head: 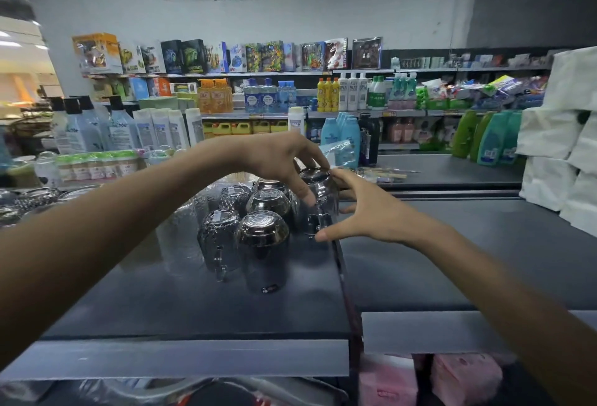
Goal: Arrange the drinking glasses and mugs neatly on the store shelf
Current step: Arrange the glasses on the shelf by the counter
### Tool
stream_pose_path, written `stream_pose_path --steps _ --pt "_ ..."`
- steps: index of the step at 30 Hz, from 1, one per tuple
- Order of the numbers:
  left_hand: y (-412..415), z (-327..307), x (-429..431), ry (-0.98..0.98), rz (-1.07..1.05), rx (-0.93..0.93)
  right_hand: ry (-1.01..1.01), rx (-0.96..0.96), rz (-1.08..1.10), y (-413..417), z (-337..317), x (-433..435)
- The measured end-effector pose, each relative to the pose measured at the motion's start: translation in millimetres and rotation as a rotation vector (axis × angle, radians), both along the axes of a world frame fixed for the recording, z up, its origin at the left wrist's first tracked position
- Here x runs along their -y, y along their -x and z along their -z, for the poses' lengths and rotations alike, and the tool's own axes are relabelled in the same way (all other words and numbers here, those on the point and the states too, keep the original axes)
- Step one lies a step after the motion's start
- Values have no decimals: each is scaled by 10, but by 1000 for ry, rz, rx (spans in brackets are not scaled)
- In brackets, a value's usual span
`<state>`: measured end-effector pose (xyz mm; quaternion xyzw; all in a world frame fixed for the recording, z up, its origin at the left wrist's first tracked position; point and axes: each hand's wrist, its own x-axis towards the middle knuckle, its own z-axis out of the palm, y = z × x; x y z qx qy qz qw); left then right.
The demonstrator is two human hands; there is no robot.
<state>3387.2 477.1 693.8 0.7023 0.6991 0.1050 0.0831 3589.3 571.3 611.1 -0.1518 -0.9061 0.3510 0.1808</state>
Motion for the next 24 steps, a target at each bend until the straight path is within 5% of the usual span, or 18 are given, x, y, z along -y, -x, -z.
stream_pose_path --steps 9,24 --pt "4 205 -20 59 -34 59 -205 68 117 208 231 4" --pt "-197 442 -54 126 -7 -205 -389 263 168 231 465 106"
